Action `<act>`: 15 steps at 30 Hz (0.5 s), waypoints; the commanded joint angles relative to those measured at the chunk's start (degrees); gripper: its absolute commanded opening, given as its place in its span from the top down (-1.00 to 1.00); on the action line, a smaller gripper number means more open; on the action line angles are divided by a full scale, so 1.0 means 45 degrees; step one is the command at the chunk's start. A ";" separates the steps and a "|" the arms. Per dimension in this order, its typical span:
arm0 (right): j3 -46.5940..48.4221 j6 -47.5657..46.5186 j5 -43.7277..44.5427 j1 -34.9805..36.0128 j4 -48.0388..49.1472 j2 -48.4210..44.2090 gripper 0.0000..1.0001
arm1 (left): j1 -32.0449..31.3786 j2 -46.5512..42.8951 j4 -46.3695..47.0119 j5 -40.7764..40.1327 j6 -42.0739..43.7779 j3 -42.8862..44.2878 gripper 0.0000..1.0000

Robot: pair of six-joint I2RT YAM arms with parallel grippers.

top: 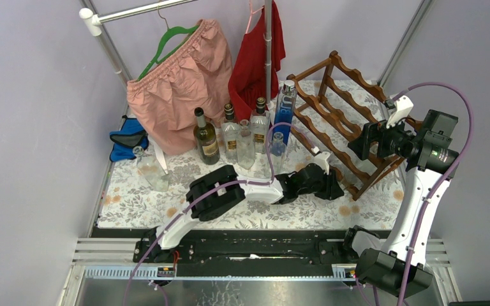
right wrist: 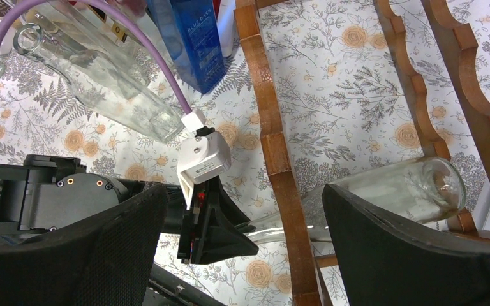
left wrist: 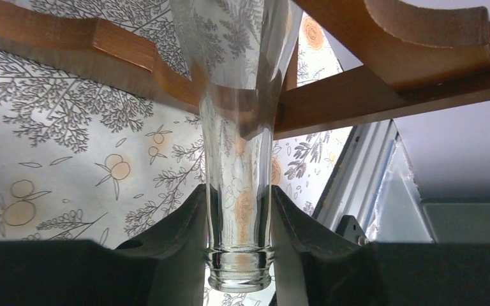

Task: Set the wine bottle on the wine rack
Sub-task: Adjust the wine bottle in the wine rack.

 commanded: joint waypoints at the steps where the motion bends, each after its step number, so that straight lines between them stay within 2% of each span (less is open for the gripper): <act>1: 0.0134 -0.0013 -0.0414 0.0030 -0.0027 -0.0074 -0.97 | -0.0094 -0.0044 0.3914 0.0696 -0.0565 0.0030 1.00; 5: 0.0030 0.0028 -0.0505 0.0030 0.0029 -0.0044 -0.97 | -0.0075 0.0270 0.3341 0.0797 -0.0439 0.0255 1.00; 9: -0.0092 0.0065 -0.0522 0.0030 0.0120 -0.0026 -0.97 | -0.0312 0.0457 0.1935 -0.0334 -0.0054 0.0309 1.00; 15: -0.0292 -0.0004 -0.0360 0.0033 0.0175 0.0166 -0.96 | -0.0537 0.0895 0.1920 -0.1161 -0.0180 -0.0086 1.00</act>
